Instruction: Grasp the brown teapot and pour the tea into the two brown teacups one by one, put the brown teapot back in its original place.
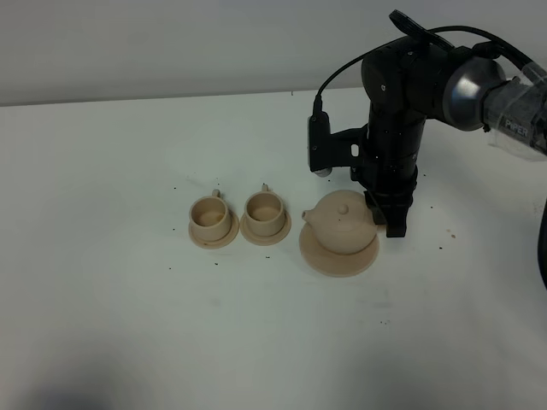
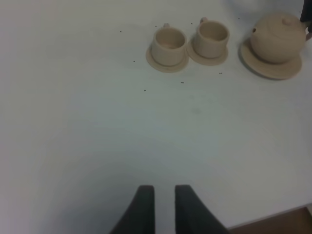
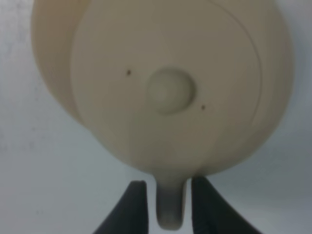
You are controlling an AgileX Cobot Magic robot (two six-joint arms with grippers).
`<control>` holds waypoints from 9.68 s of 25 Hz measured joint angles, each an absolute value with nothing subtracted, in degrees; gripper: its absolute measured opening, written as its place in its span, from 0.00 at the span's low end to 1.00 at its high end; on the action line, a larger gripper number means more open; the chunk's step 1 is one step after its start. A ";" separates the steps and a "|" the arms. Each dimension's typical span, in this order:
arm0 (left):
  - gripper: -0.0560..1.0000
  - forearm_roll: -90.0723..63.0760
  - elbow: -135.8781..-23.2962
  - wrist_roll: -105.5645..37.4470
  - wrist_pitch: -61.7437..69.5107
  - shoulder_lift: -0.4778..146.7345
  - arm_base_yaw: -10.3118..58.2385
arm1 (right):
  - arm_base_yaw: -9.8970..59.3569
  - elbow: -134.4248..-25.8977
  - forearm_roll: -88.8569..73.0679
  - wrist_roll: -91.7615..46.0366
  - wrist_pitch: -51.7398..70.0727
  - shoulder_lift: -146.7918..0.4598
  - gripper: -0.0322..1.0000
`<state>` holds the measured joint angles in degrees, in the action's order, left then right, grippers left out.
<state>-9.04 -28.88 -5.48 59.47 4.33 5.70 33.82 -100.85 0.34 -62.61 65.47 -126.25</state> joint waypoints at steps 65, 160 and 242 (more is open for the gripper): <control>0.17 -9.04 -28.88 -5.46 59.47 4.33 5.70 | 36.02 -100.85 4.33 -52.45 66.16 -126.96 0.14; 0.22 -9.04 -28.88 -5.45 59.47 4.33 5.70 | 44.35 -119.45 -3.54 -46.57 70.46 -128.39 0.14; 0.27 -9.09 -28.88 -5.45 59.47 4.33 5.70 | 60.10 -119.63 46.40 -29.99 69.91 -135.54 0.14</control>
<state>-9.09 -28.88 -5.45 59.47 4.33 5.70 60.10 -119.63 46.40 -29.99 69.91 -135.54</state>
